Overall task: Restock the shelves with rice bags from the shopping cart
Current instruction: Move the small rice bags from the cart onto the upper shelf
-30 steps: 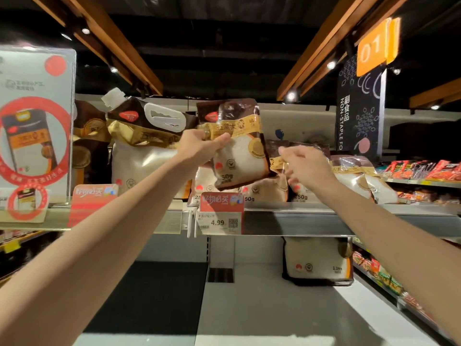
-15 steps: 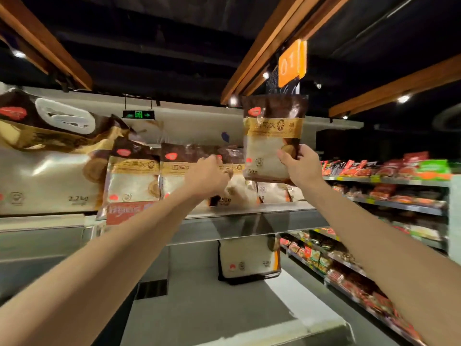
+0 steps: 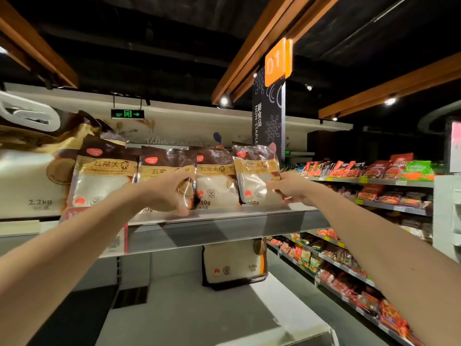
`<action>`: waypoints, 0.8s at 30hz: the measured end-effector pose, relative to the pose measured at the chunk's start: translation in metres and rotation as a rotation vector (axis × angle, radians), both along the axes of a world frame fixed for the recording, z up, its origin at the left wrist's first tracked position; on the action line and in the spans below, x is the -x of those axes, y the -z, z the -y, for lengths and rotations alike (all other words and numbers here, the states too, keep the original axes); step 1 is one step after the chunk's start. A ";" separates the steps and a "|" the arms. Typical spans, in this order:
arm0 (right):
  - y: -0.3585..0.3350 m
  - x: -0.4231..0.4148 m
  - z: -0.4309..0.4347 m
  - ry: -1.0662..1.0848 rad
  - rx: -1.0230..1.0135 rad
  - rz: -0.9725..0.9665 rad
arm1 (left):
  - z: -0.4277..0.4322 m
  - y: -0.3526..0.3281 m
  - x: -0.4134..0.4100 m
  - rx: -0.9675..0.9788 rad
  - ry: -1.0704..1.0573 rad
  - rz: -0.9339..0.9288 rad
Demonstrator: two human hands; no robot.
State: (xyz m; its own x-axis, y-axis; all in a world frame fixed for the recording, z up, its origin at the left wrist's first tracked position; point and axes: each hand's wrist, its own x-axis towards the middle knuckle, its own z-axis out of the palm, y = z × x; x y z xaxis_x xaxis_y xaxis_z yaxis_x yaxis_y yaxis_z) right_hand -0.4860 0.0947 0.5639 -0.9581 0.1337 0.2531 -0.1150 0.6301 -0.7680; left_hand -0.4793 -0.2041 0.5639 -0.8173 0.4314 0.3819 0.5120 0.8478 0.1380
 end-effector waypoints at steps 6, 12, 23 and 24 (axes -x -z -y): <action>0.004 -0.006 0.013 0.097 -0.325 -0.041 | -0.010 0.004 0.002 0.019 -0.069 -0.136; 0.015 -0.006 0.024 0.128 -0.448 -0.308 | -0.036 0.003 0.000 -0.213 -0.121 -0.233; 0.052 -0.055 0.010 0.060 0.097 -0.571 | -0.082 0.025 -0.028 -0.499 -0.011 -0.295; 0.061 -0.062 0.009 0.148 0.253 -0.641 | -0.092 0.036 -0.035 -0.558 0.075 -0.347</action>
State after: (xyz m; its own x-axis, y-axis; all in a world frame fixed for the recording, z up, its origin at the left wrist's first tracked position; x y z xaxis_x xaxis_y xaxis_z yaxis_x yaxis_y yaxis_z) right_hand -0.4240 0.0855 0.5033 -0.5979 0.3801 0.7057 -0.5207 0.4852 -0.7025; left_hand -0.4438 -0.1117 0.5275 -0.5824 0.1432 0.8002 0.6604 0.6573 0.3631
